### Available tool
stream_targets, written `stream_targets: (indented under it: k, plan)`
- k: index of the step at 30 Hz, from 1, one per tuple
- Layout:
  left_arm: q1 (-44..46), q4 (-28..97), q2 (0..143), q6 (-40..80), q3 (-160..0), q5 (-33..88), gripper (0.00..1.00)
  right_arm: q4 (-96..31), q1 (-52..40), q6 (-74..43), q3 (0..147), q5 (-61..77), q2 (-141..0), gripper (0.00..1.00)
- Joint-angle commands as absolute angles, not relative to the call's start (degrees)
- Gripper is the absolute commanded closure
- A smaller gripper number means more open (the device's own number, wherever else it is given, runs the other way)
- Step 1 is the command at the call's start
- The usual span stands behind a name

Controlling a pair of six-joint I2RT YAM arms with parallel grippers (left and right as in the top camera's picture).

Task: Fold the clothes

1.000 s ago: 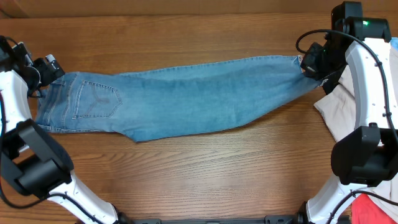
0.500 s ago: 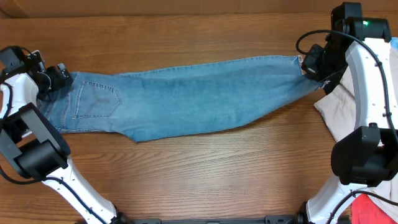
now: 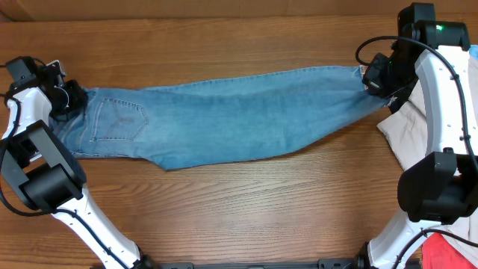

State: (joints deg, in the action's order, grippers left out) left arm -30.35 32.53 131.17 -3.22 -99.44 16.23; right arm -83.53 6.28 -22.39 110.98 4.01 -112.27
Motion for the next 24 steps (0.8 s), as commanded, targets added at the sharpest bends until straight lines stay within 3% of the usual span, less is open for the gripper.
stream_targets:
  k: [1, 7, 13, 24]
  plan:
    - [-30.0, 32.9, 130.5, -3.6, -100.4, 20.2, 0.75, -83.2, 6.5, -22.1, 111.5, 2.6, -112.2, 0.96]
    - [-30.1, 34.2, 123.9, -2.1, -100.4, 20.5, 0.79, -83.2, 6.5, -22.1, 111.5, 2.6, -112.2, 0.96]
    - [-30.1, 45.0, 114.8, 2.6, -100.4, 18.8, 0.87, -83.2, 6.5, -22.1, 111.5, 2.6, -112.2, 0.96]
    - [-30.2, 65.6, 108.0, 11.2, -100.0, -10.3, 0.95, -81.7, 6.5, -22.4, 111.5, 2.6, -112.2, 0.96]
